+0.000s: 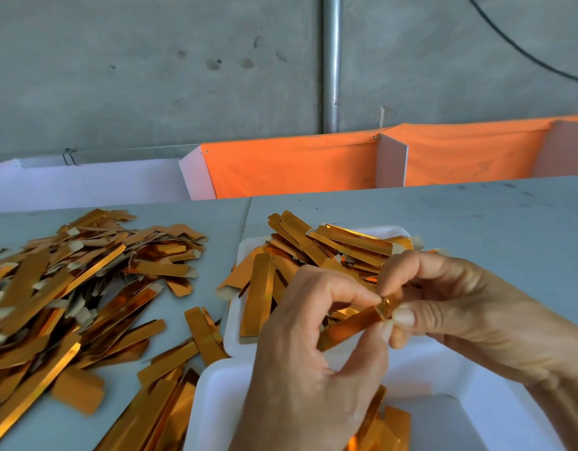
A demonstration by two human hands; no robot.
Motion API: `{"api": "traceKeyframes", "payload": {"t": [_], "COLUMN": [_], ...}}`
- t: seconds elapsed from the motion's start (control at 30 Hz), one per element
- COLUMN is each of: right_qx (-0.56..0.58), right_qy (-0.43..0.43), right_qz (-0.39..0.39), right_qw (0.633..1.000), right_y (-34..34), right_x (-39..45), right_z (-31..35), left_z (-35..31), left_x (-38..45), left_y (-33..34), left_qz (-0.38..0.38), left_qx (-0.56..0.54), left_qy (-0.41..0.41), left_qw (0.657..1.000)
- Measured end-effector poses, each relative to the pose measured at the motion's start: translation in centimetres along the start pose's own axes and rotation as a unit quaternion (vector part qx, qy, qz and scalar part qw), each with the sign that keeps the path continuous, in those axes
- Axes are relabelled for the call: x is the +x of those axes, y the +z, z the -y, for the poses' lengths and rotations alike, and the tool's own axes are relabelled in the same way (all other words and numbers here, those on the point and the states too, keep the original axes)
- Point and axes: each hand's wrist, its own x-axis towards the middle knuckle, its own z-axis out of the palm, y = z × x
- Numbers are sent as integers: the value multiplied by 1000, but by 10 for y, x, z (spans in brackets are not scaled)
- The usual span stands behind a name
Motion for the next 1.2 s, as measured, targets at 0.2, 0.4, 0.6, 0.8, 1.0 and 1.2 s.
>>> {"api": "traceKeyframes", "payload": {"t": [0.2, 0.4, 0.6, 0.8, 1.0, 1.2], "right_qx": [-4, -119, -431, -575, -546, -367], "right_qy": [32, 167, 105, 150, 195, 58], "right_qz": [19, 15, -236, -153, -205, -311], "right_qw": [999, 979, 865, 790, 789, 875], "right_y": [-6, -20, -14, 3, -2, 2], "right_x": [-1, -8, 9, 30, 39, 33], "right_z": [-4, -2, -26, -58, -59, -43], "left_z": [-3, -1, 11, 16, 18, 21], "left_x": [-1, -1, -1, -3, -4, -3], "left_y": [-6, -8, -11, -8, -8, -8], "left_qz": [8, -91, -209, -181, -127, -80], "left_qx": [-4, 72, 176, 186, 191, 177], "left_qy": [-19, -46, -86, -140, -184, -242], "left_qw": [1000, 992, 958, 955, 956, 951]}}
